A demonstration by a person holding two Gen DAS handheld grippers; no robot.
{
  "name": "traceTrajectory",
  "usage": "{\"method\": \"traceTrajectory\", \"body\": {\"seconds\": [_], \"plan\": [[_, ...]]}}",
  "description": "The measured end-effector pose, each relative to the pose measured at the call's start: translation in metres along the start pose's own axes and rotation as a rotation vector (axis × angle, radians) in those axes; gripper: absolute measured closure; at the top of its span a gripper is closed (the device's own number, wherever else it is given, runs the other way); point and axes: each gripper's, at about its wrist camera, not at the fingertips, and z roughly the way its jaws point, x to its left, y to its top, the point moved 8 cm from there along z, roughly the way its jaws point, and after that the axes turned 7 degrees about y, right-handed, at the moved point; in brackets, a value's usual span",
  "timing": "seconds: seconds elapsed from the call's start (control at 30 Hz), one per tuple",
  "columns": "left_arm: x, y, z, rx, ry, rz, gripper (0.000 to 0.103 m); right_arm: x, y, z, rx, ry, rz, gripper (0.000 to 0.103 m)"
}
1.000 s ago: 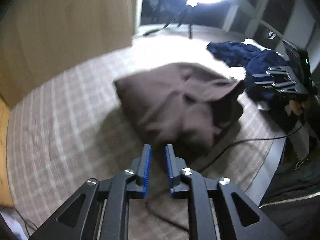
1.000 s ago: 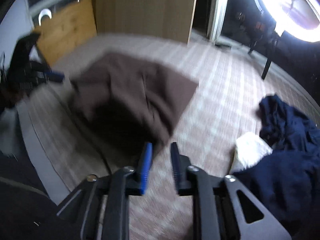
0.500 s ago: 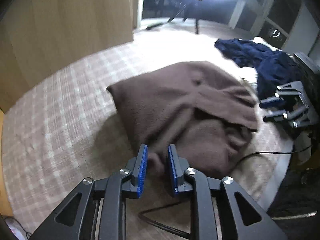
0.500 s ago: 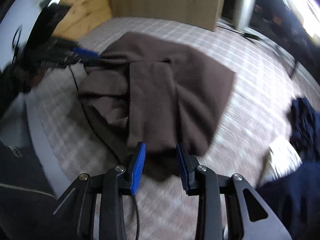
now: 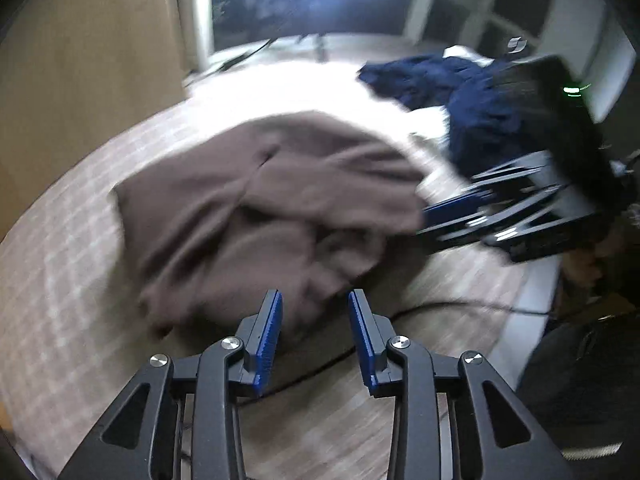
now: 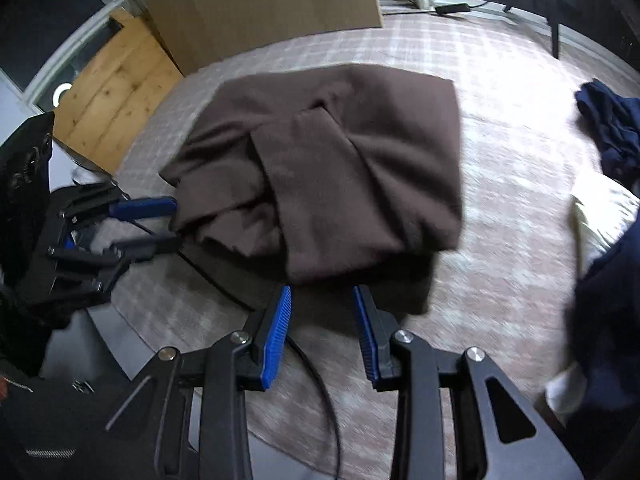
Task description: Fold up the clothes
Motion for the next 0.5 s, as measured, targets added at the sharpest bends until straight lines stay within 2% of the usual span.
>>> {"method": "traceTrajectory", "body": {"seconds": [0.1,0.2,0.37,0.43,0.47,0.5], "plan": [[-0.018,0.015,0.011,-0.015,-0.052,0.046,0.071,0.003,0.013,-0.002,-0.029,0.019,-0.004,0.076],[-0.028,0.022,0.030,0.007,-0.082,0.077,0.071,0.003,0.024,-0.011,-0.055,0.024,-0.011,0.092],[-0.042,0.027,0.048,0.041,-0.143,0.090,0.071,0.002,0.038,-0.020,-0.098,0.009,-0.025,0.095],[-0.043,0.029,0.050,0.025,-0.169,0.058,0.081,0.001,0.041,-0.022,-0.102,0.017,-0.017,0.096],[-0.043,0.031,0.047,0.008,-0.199,0.037,0.099,0.000,0.041,-0.023,-0.101,0.026,-0.008,0.096],[-0.043,0.032,0.045,-0.009,-0.228,0.017,0.101,-0.001,0.042,-0.024,-0.101,0.035,0.000,0.096]]}}
